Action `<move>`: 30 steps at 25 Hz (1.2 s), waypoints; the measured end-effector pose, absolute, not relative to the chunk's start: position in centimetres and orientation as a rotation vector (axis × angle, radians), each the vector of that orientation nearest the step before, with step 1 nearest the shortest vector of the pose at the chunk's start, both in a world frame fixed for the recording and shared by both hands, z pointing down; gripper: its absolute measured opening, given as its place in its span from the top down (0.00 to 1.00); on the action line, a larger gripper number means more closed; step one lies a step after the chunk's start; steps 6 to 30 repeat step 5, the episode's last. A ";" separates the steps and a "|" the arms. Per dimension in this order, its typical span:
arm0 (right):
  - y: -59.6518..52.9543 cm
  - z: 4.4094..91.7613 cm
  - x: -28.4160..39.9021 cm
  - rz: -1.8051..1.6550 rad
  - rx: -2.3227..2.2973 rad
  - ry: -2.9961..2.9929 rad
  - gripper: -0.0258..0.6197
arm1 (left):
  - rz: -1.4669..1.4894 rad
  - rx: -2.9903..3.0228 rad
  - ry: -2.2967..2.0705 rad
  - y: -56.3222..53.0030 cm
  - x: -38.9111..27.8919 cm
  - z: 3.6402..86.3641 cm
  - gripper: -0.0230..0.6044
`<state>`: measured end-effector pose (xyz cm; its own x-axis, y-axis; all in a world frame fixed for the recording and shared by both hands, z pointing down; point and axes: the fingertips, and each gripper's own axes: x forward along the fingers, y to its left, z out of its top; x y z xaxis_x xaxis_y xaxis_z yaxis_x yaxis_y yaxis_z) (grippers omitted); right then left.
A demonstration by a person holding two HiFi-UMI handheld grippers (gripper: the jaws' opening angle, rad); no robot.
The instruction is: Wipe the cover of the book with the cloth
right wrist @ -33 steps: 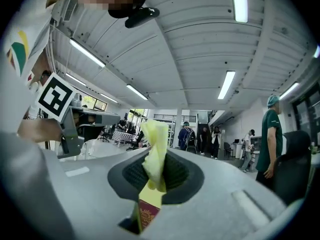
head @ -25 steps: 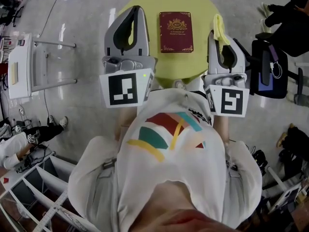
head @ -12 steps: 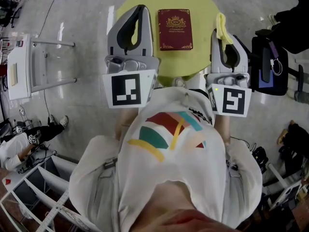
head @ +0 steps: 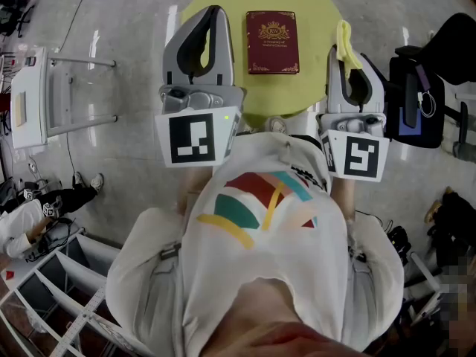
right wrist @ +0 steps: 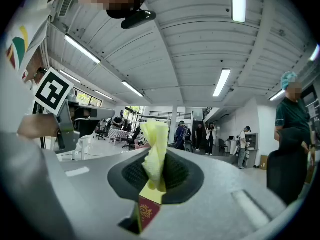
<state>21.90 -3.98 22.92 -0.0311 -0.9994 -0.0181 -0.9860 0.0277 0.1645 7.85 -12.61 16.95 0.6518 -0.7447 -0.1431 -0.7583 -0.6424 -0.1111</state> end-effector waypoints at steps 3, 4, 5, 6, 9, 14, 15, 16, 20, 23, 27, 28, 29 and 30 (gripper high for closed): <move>-4.0 22.8 21.6 -0.198 2.115 -2.183 0.91 | 0.136 -2.697 1.248 -12.6 7.6 16.7 0.94; -3.9 22.8 21.6 -0.198 2.115 -2.182 0.91 | 0.139 -2.695 1.249 -12.5 7.5 16.7 0.94; -3.9 22.8 21.6 -0.199 2.115 -2.181 0.91 | 0.141 -2.692 1.250 -12.5 7.5 16.7 0.94; -3.9 22.8 21.6 -0.199 2.115 -2.181 0.91 | 0.141 -2.692 1.250 -12.5 7.5 16.7 0.94; -3.9 22.8 21.6 -0.199 2.115 -2.181 0.91 | 0.141 -2.692 1.250 -12.5 7.5 16.7 0.94; -3.9 22.8 21.6 -0.199 2.115 -2.181 0.91 | 0.141 -2.692 1.250 -12.5 7.5 16.7 0.94; -3.9 22.8 21.6 -0.199 2.115 -2.181 0.91 | 0.141 -2.692 1.250 -12.5 7.5 16.7 0.94; -3.9 22.8 21.6 -0.199 2.115 -2.181 0.91 | 0.141 -2.692 1.250 -12.5 7.5 16.7 0.94; -3.9 22.8 21.6 -0.199 2.115 -2.181 0.91 | 0.141 -2.692 1.250 -12.5 7.5 16.7 0.94; -3.9 22.8 21.6 -0.199 2.115 -2.181 0.91 | 0.141 -2.692 1.250 -12.5 7.5 16.7 0.94; -3.9 22.8 21.6 -0.199 2.115 -2.181 0.91 | 0.141 -2.692 1.250 -12.5 7.5 16.7 0.94; -3.9 22.8 21.6 -0.199 2.115 -2.181 0.91 | 0.141 -2.692 1.250 -12.5 7.5 16.7 0.94; -3.9 22.8 21.6 -0.199 2.115 -2.181 0.91 | 0.141 -2.692 1.250 -12.5 7.5 16.7 0.94; -3.9 22.8 21.6 -0.199 2.115 -2.181 0.91 | 0.141 -2.692 1.250 -12.5 7.5 16.7 0.94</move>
